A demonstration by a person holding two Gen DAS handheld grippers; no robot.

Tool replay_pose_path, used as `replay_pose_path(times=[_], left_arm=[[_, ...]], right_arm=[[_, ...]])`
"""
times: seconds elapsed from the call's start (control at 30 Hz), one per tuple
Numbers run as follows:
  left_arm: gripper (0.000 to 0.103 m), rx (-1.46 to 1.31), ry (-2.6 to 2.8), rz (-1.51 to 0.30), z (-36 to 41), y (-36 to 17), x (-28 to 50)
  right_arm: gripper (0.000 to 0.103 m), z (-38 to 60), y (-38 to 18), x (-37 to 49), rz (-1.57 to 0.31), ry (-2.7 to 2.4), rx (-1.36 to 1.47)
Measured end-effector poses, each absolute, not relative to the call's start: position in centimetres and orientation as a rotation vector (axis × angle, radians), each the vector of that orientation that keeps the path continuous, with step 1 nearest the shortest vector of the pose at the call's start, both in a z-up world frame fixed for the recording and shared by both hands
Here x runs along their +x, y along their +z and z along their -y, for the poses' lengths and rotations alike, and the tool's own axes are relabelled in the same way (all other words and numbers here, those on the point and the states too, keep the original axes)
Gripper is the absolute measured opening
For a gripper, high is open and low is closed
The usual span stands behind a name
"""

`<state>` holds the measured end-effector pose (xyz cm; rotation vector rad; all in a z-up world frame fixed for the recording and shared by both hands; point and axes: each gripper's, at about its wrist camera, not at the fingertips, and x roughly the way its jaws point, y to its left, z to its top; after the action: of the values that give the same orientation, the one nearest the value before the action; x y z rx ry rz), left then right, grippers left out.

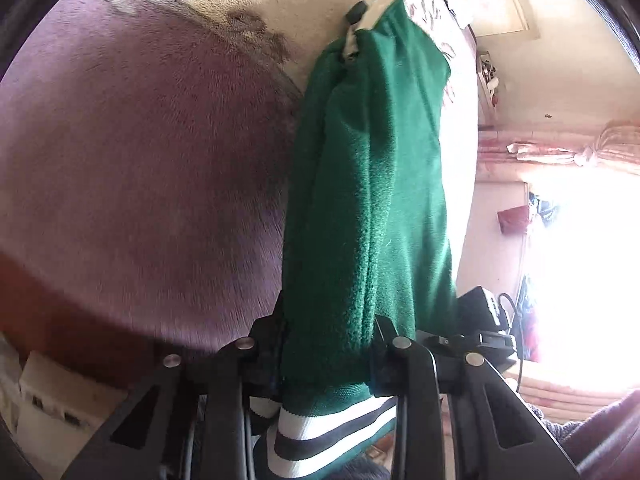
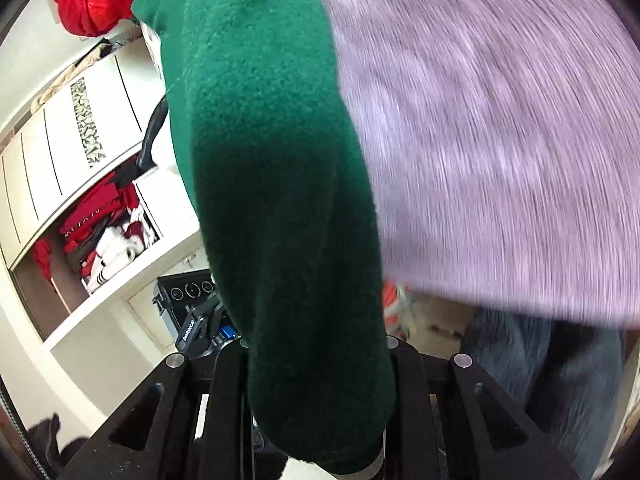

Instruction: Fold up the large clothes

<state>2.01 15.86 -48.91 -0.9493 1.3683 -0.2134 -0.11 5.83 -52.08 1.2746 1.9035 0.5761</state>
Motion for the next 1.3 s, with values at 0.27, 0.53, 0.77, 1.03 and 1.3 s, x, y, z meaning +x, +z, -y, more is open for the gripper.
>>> replay_pose_path(times=[0.27,0.53,0.77,1.03,1.3], left_arm=[[0.026,-0.884,-0.292,-1.159,-16.9,-40.1,11.5],[0.026,-0.771,-0.33,-1.08,-16.0,-41.8,32.5],[0.028,-0.74,-0.317,-1.408,-17.0,-53.2,45.3],[0.101,-0.807,-0.369,-1.262,-19.6,-49.9,46.0],[0.101,-0.622,-0.243,-1.146,-19.6,-47.8,48.7]], right_arm=[[0.024,-0.6,-44.8,6.2,-1.772,0.679,1.234],[0.023,0.5,-41.3,27.7,-1.524,0.6,1.223],[0.026,1.7,-48.8,39.2,-1.686,0.384,1.233],[0.076,1.4,-49.5,42.2,-1.67,0.452,1.347],[0.089,0.2,-47.8,45.0,-1.771,0.483,1.312]])
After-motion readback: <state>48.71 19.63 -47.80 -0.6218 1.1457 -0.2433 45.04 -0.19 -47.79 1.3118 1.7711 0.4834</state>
